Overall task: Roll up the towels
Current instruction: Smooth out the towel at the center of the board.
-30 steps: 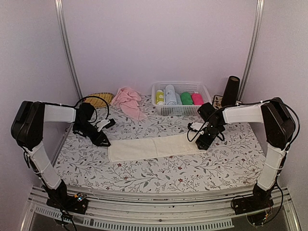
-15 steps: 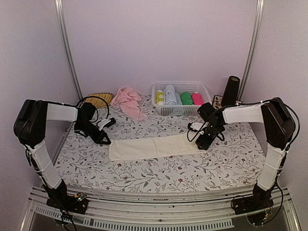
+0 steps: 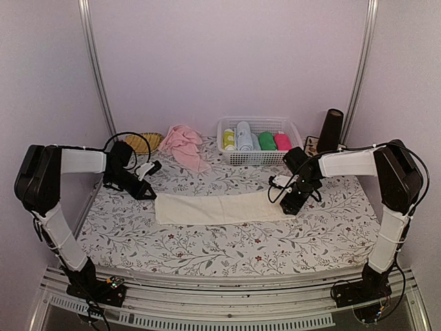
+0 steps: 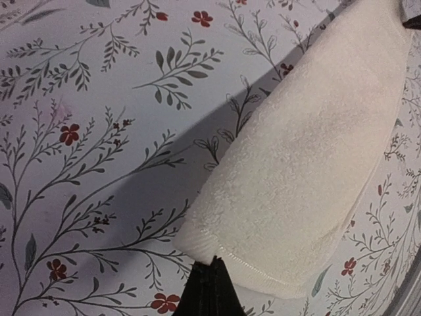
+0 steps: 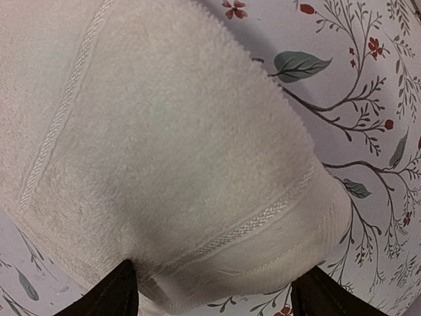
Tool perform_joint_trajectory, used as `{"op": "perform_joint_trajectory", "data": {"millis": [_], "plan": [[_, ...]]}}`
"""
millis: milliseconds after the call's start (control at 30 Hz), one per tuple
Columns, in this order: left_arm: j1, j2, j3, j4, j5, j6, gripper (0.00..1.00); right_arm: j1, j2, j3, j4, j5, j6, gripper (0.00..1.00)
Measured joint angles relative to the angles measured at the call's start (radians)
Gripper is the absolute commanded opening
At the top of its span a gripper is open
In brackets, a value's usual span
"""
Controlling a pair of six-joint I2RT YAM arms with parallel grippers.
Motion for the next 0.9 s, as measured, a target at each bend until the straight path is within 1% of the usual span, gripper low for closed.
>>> {"op": "perform_joint_trajectory", "data": {"millis": [133, 167, 300, 400, 533, 600, 667, 767, 900], "plan": [[0.008, -0.002, -0.003, 0.014, -0.014, -0.003, 0.00, 0.000, 0.000, 0.000, 0.000, 0.000, 0.000, 0.81], [0.009, -0.002, -0.006, 0.014, -0.016, -0.002, 0.01, 0.000, 0.000, 0.000, 0.000, 0.000, 0.000, 0.81], [0.011, 0.004, -0.008, 0.020, -0.034, -0.004, 0.26, 0.000, 0.000, 0.000, 0.000, 0.000, 0.000, 0.81], [0.019, 0.008, -0.008, 0.030, -0.055, -0.015, 0.32, 0.000, 0.000, 0.000, 0.000, 0.000, 0.000, 0.81], [0.034, 0.005, -0.008, 0.051, -0.089, -0.029, 0.43, 0.000, 0.000, 0.000, 0.000, 0.000, 0.000, 0.81], [0.035, -0.003, -0.008, 0.059, -0.100, -0.030, 0.52, 0.000, 0.000, 0.000, 0.000, 0.000, 0.000, 0.81], [0.035, -0.024, -0.013, 0.066, -0.105, -0.026, 0.56, 0.000, 0.000, 0.000, 0.000, 0.000, 0.000, 0.81], [0.026, -0.074, -0.035, 0.082, -0.120, -0.014, 0.64, 0.004, -0.004, 0.000, -0.001, 0.000, 0.000, 0.82], [-0.005, -0.129, -0.056, 0.110, -0.157, 0.003, 0.70, 0.006, -0.030, 0.000, -0.005, -0.008, 0.000, 0.84]]}}
